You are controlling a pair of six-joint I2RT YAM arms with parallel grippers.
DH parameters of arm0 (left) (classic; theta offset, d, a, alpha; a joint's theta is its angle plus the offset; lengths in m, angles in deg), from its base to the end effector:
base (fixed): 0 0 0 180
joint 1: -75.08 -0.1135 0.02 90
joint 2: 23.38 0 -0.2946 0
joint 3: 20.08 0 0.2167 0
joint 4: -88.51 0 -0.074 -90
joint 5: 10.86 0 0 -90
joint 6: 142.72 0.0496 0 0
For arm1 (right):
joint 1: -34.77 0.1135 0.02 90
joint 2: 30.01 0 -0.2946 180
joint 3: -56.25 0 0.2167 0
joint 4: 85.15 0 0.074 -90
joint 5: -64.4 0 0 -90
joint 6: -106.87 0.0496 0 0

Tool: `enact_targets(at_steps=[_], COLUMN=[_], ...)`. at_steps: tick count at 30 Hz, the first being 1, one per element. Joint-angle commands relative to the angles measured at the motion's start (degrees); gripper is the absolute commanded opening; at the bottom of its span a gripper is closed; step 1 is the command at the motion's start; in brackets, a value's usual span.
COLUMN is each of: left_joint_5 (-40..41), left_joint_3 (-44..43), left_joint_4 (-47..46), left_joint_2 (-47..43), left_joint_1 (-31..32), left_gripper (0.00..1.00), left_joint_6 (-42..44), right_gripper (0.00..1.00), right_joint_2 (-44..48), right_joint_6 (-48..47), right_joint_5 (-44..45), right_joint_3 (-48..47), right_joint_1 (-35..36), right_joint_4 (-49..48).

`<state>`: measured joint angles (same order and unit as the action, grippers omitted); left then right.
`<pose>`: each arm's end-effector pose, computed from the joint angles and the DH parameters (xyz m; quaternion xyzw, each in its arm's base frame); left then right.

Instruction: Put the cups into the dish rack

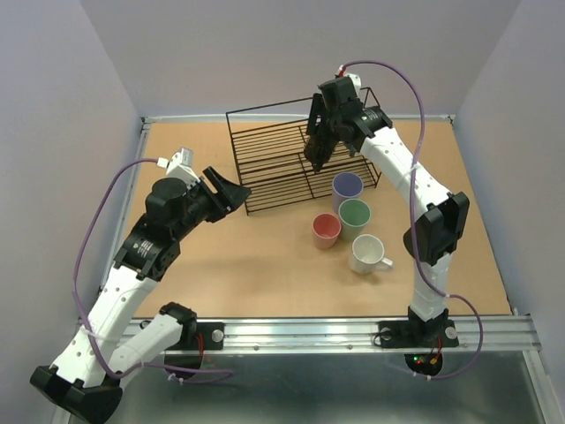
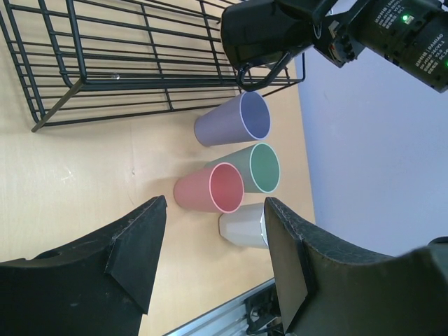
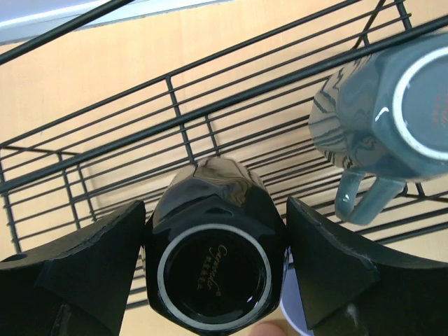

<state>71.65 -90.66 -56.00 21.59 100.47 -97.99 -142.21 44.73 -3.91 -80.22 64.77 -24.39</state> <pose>0.1132 -0.0609 0.3942 -0.0904 0.7595 -0.4122 0.4950 0.3776 0.1968 0.4039 0.0683 0.8784 0.0668 0.4682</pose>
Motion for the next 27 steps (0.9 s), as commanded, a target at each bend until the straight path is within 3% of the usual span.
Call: enact_targets(at_steps=[1,11,27], left_joint_5=[-1.3,-2.4,-3.2], left_joint_3=[-0.1,0.7,1.0], left_joint_4=[-3.0,-4.2,-6.2], left_joint_2=[0.7,2.7,5.4], left_joint_1=[-0.3,-0.4,-0.5], left_gripper=[0.68,0.67,0.66], left_joint_6=[1.7,2.3,2.3], right_gripper=[0.00,0.00,0.00], right_joint_2=[-1.0,-3.7,-7.5], right_joint_6=[-0.9,-1.8,1.9], right_joint_5=[3.7,13.9,15.0], right_joint_3=[-7.4,-9.2,-10.0], right_joint_1=[0.0,-1.0,-2.0], right_joint_4=[-4.0,-3.9,-4.0])
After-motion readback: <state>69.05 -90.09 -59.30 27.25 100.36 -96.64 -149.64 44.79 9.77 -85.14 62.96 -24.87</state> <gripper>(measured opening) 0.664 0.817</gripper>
